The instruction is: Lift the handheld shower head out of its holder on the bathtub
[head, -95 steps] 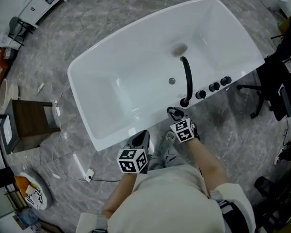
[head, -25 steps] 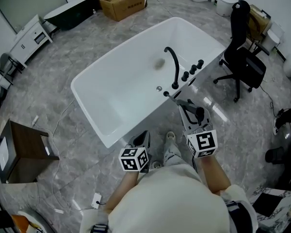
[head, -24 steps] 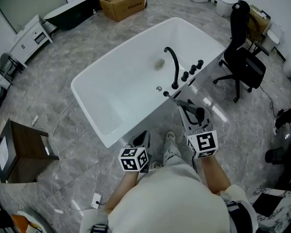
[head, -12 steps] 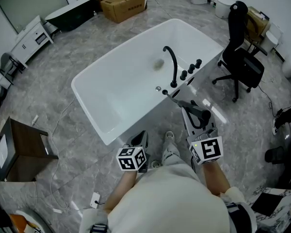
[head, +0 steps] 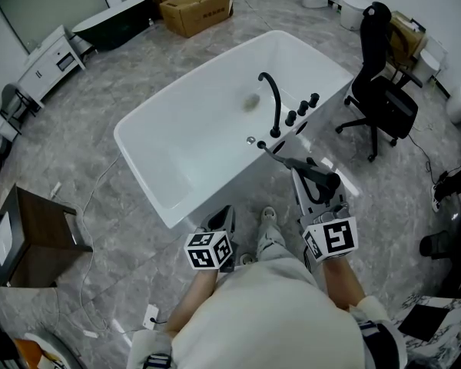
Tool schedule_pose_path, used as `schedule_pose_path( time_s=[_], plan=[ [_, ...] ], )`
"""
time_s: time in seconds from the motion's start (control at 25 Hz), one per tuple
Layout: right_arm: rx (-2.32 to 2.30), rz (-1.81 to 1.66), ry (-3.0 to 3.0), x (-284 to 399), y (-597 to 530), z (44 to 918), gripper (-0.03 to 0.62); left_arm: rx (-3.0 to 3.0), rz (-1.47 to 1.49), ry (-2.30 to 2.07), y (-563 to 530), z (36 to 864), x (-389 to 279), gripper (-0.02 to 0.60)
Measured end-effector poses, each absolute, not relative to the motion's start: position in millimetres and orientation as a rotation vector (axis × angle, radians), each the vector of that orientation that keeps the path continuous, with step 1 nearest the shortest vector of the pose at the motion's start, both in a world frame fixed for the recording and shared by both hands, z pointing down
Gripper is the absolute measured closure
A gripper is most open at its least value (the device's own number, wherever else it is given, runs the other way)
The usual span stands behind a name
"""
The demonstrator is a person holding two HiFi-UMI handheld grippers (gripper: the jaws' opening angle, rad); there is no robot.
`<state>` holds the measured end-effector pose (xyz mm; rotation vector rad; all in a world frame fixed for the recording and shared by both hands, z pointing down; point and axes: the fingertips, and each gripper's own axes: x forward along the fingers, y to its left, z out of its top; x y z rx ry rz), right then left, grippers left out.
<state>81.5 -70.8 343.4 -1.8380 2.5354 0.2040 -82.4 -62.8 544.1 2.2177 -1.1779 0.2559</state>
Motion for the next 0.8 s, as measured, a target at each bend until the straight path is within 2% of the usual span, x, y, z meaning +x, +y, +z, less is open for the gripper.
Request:
schedule_pose_path(
  time_s=[0.8],
  plan=[
    [-1.854, 0.191, 2.536, 79.3, -72.9, 344.7, 0.451, 2.228, 0.252, -1.179, -63.7, 541.0, -82.9, 0.561]
  ],
)
